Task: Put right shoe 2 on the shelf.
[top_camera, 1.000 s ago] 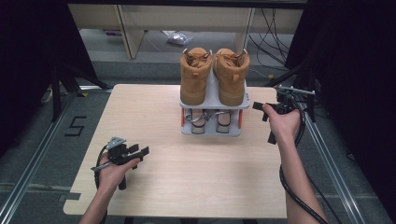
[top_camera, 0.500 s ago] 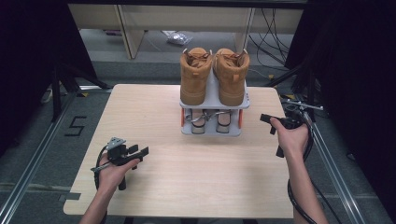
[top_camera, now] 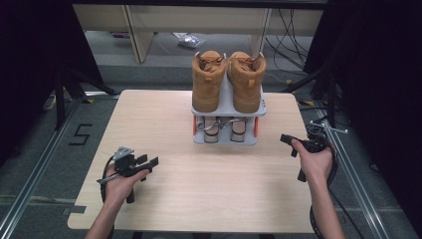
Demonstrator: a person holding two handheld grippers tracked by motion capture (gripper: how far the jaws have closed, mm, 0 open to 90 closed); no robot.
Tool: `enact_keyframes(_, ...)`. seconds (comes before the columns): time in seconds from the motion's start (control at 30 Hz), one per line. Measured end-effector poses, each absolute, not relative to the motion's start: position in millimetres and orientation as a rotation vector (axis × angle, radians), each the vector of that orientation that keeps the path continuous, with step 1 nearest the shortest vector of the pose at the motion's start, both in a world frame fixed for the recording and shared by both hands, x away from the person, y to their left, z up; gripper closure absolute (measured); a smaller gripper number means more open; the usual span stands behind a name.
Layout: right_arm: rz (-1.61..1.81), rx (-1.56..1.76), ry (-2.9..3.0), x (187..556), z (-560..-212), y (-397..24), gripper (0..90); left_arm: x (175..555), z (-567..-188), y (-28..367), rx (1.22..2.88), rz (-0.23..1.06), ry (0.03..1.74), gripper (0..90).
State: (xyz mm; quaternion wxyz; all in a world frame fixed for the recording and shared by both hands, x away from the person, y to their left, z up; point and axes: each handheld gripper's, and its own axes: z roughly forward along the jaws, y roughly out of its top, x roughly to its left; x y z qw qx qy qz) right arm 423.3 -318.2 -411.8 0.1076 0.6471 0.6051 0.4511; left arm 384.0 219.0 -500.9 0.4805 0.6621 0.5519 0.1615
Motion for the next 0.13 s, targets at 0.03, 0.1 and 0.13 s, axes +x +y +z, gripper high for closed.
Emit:
enact_keyframes(0.03, 1.323, 1.911, 1.778, 422.4, -413.0, -319.2, 69.4, 384.1, -500.7, 219.0, 1.615, 0.394, 1.344, 45.5)
enact_keyframes(0.1, 1.330, 1.912, 1.776, 420.8, -413.7, -320.4, 68.7, 384.0, -499.9, 218.8, 1.617, 0.395, 1.344, 45.5)
enact_keyframes(0.13, 1.315, 1.871, 1.787, 421.2, -414.6, -322.8, 68.5, 383.5, -498.8, 218.3, 1.616, 0.397, 1.352, 45.5)
